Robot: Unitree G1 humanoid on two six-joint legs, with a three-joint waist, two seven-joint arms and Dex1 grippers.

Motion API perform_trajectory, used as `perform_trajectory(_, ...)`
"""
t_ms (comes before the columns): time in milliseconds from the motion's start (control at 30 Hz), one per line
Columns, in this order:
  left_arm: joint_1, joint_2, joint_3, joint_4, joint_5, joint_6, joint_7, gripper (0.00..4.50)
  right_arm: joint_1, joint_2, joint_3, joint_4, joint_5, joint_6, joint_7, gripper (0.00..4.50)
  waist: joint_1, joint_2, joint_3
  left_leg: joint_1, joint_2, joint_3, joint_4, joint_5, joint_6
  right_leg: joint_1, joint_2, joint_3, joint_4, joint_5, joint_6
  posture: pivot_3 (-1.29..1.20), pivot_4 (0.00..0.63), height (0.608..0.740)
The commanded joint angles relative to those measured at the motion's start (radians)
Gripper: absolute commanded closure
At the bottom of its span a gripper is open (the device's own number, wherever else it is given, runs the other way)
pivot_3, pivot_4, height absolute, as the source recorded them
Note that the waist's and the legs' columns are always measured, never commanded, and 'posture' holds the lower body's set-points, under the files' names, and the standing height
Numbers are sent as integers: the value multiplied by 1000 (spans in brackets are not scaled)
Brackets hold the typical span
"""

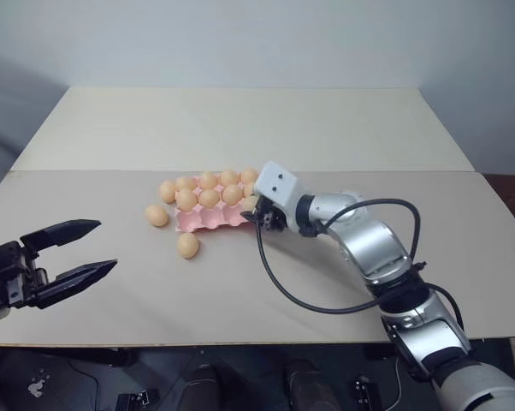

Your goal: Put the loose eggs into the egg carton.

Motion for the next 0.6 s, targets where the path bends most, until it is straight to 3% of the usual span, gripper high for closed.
perform_trajectory(33,-7,-1,16,-5,-27,1,4,528,-34,39,-11,88,-22,-91,-40,2489,0,0,0,0,0,0,0,0,0,0,0,0,0,0,0,0,150,740)
perform_trajectory(167,-3,1,19,-7,-29,0,8,528,-47,66,-7,169,-41,-125,-53,2489,-1,0,0,0,0,0,0,0,0,-1,0,0,1,0,0,0,150,740)
perform_trajectory(400,20,1,37,-14,-35,2,6,528,-49,55,-49,107,-22,-80,-27,154,0,0,0,0,0,0,0,0,0,-1,0,0,1,0,0,0,150,740)
perform_trajectory(600,29,9,41,-6,-30,0,0,528,-28,-34,-127,-44,47,-9,39,53,2,0,0,-1,0,0,0,0,0,0,0,0,0,0,0,0,150,740)
